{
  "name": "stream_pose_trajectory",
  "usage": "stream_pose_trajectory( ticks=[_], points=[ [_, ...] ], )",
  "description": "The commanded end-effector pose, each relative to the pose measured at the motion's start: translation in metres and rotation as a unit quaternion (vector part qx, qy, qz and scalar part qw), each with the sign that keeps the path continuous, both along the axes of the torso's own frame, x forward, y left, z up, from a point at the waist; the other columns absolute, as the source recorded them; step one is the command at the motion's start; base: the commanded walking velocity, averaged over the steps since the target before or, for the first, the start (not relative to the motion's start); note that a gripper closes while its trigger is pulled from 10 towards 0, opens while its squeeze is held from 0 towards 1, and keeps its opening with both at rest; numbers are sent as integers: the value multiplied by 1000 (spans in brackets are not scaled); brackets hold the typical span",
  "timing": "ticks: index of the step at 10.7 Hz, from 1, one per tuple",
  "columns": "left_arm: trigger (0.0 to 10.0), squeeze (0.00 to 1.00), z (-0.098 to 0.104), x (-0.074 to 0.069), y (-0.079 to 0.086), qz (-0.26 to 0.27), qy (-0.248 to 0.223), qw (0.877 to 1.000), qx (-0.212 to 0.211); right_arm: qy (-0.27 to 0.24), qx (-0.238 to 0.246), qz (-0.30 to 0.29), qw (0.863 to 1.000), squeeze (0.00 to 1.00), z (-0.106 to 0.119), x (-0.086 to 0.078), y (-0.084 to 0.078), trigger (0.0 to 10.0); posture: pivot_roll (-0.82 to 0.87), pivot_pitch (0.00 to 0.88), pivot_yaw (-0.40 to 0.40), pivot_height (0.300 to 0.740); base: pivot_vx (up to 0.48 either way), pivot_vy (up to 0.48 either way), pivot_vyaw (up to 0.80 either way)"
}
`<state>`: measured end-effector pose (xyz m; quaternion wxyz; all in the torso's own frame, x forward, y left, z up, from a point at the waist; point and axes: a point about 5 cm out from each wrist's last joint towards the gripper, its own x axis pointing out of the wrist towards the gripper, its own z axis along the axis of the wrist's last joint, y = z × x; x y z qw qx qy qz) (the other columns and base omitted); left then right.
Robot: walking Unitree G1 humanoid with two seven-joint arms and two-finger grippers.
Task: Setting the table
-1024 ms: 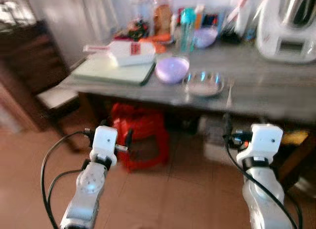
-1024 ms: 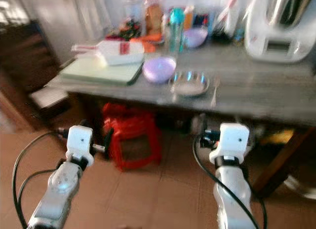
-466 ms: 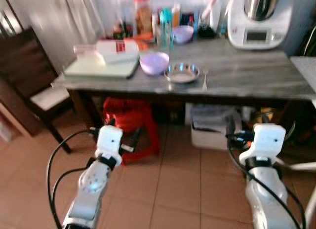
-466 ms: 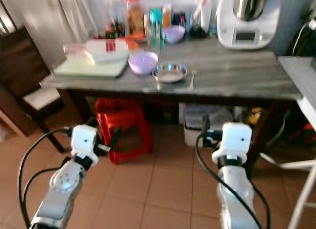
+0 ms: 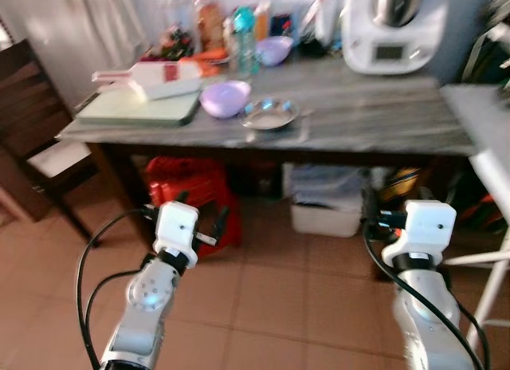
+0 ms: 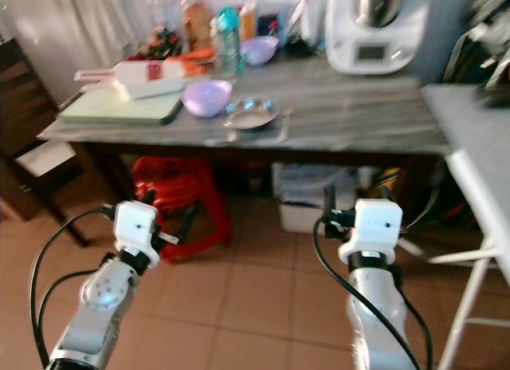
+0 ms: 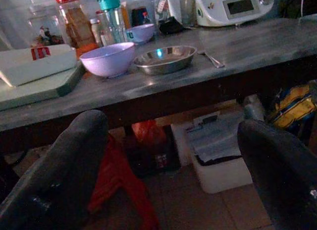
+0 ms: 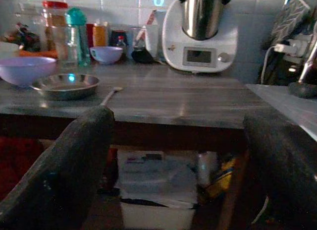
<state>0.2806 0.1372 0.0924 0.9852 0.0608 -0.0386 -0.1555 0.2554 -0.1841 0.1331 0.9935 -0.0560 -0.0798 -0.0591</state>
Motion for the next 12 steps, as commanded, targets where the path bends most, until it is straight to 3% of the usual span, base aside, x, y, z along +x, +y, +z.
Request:
stream_pose_trajectory(
  ticks=[1,12],
  points=[
    [10000,0,1,1,7,5,2,1000,6,-1,7,5,1000,169,0,2,5,10000,41,0,94,740,0,-480,0],
    [10000,0,2,0,4,-7,11,1000,-5,0,8,1,1000,157,-2,1,4,10000,39,6,106,740,0,-480,-85]
  ],
)
